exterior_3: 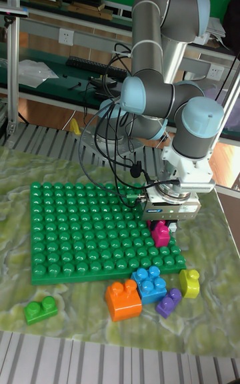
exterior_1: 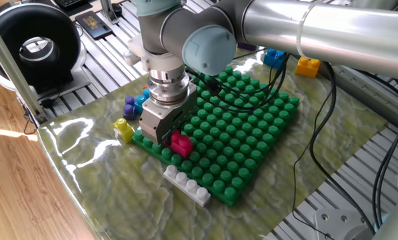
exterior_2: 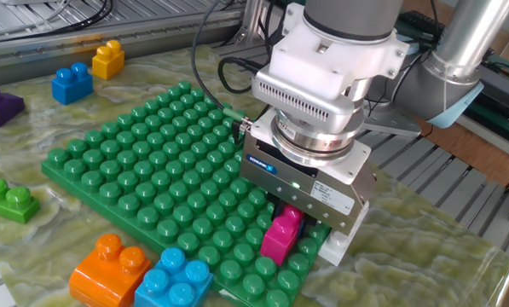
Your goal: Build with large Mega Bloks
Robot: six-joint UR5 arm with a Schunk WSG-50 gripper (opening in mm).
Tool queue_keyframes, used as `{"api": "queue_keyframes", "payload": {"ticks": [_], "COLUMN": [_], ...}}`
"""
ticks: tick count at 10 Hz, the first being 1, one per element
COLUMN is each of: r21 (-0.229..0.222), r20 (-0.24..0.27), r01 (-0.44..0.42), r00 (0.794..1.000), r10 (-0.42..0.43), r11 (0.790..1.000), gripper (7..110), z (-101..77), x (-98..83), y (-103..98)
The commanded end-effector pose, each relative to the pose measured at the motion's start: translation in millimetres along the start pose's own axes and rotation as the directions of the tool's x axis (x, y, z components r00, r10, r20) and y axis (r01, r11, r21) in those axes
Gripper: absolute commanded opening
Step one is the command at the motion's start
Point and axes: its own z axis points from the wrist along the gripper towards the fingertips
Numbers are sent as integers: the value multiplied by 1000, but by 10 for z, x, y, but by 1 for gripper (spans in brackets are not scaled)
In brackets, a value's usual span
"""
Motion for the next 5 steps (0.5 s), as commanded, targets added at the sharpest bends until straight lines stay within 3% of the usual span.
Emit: {"api": "queue_keyframes", "payload": {"ticks": [1, 5], "r21": [-26, -25], "r20": [16, 16], "r01": [-6, -6], "r00": [1000, 1000], "r10": [7, 7], "r11": [1000, 1000], "gripper": [7, 7], "z": [-19, -17], "x": [-35, -34], "y": [48, 40]}}
